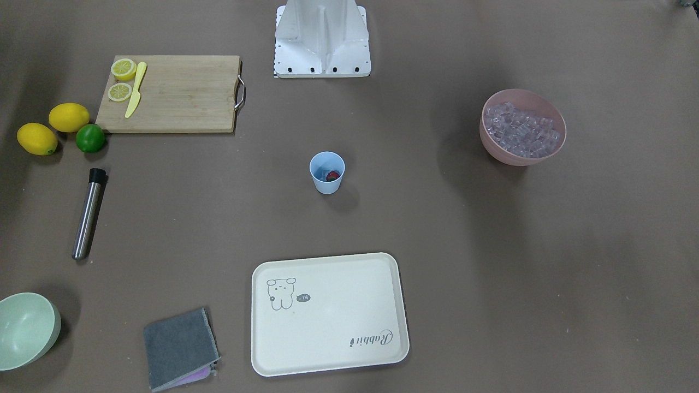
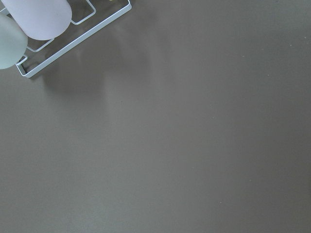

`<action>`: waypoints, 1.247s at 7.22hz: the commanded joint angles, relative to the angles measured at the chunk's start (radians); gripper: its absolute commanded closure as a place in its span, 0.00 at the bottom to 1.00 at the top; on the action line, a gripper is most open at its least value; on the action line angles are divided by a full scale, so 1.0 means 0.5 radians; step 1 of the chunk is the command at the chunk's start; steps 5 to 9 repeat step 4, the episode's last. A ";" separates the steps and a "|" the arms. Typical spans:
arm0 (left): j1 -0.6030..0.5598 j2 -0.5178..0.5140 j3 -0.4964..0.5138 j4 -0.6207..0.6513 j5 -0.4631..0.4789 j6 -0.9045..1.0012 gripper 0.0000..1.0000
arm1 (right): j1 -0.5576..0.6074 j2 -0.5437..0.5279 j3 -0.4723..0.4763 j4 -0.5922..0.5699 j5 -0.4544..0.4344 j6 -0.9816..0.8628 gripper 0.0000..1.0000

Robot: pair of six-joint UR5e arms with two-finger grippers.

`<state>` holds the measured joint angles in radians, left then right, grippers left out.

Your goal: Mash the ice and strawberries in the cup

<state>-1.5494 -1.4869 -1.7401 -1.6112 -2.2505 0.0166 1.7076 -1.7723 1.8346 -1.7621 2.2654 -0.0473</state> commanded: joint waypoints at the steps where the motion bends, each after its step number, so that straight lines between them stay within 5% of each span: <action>1: 0.000 -0.002 -0.002 0.001 -0.003 -0.003 0.02 | 0.006 0.001 0.003 0.002 -0.002 0.009 0.00; 9: 0.000 -0.014 -0.002 -0.002 0.000 -0.003 0.02 | 0.012 -0.002 0.003 0.002 -0.002 0.009 0.00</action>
